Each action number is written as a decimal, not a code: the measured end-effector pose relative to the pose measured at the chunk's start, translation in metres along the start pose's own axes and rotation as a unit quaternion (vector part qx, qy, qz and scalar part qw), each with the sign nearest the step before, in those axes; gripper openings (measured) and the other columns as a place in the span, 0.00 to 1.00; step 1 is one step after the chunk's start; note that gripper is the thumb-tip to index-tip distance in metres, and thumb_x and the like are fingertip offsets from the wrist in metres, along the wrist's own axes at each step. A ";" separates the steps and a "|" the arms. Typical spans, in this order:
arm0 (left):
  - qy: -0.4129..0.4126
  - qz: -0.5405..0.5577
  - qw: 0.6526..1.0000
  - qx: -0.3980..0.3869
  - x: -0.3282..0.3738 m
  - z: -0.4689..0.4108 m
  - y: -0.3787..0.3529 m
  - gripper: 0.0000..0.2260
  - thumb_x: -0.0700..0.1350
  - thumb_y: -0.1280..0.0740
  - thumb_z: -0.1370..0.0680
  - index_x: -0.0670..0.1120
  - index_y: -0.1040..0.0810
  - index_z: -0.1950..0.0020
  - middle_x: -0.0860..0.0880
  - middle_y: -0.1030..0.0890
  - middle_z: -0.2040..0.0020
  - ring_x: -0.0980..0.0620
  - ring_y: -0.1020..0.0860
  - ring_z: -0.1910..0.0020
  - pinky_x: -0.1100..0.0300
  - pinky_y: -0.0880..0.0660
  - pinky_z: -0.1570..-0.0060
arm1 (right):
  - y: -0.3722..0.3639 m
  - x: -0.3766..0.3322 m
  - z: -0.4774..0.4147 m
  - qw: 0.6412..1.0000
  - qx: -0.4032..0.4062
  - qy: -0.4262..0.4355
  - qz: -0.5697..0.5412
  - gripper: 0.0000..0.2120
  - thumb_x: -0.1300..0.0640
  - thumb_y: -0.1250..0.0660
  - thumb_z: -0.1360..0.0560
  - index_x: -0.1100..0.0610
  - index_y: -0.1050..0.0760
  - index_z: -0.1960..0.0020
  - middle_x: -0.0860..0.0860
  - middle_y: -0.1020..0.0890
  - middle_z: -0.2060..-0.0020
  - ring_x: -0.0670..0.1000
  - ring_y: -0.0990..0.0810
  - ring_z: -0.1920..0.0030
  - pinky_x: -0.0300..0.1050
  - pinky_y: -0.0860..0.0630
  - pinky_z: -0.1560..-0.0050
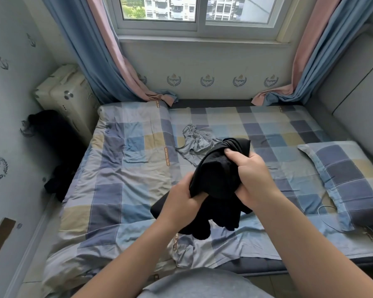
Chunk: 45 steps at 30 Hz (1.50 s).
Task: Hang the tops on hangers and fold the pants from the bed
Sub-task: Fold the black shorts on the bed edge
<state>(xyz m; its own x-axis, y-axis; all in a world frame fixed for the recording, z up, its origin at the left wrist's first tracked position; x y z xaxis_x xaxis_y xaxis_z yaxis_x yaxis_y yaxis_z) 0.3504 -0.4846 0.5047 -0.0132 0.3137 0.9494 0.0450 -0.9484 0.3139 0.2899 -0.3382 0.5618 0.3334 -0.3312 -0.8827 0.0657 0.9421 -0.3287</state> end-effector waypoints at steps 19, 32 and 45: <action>0.299 0.419 0.847 0.137 0.004 -0.033 0.055 0.12 0.44 0.38 0.16 0.38 0.21 0.42 0.39 0.14 0.51 0.44 0.14 0.55 0.53 0.18 0.61 | 0.041 0.079 0.024 0.805 -0.277 0.107 0.513 0.61 0.35 0.20 0.40 0.28 0.60 0.24 0.31 0.49 0.23 0.41 0.46 0.22 0.56 0.39 0.24; 0.301 0.402 0.860 0.091 -0.007 -0.037 0.059 0.18 0.52 0.32 0.19 0.39 0.18 0.39 0.41 0.15 0.46 0.42 0.15 0.47 0.49 0.21 0.43 | 0.031 0.068 -0.014 0.973 -0.079 -0.013 0.217 0.12 0.63 0.34 0.20 0.52 0.14 0.55 0.57 0.13 0.57 0.54 0.14 0.58 0.46 0.18 0.59; 0.181 0.218 0.951 -0.124 -0.033 -0.001 0.014 0.20 0.56 0.35 0.20 0.51 0.25 0.30 0.49 0.19 0.35 0.53 0.21 0.37 0.51 0.29 0.35 | 0.009 0.002 -0.023 0.998 -0.058 -0.037 -0.001 0.10 0.60 0.35 0.20 0.62 0.17 0.45 0.62 0.14 0.49 0.58 0.14 0.51 0.50 0.17 0.55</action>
<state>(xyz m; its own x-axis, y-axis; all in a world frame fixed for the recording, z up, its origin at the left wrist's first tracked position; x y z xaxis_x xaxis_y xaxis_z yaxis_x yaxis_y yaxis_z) 0.3504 -0.5086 0.4779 -0.3929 -0.1052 0.9135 -0.1110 -0.9808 -0.1607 0.2691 -0.3312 0.5493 0.4017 -0.3236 -0.8567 -0.0410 0.9282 -0.3698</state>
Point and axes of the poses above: each hand's wrist, its own z-axis away from the middle knuckle, its own y-axis out of the back of the hand, x = y × z, the point moved 3 cm from there along -z, towards the middle knuckle
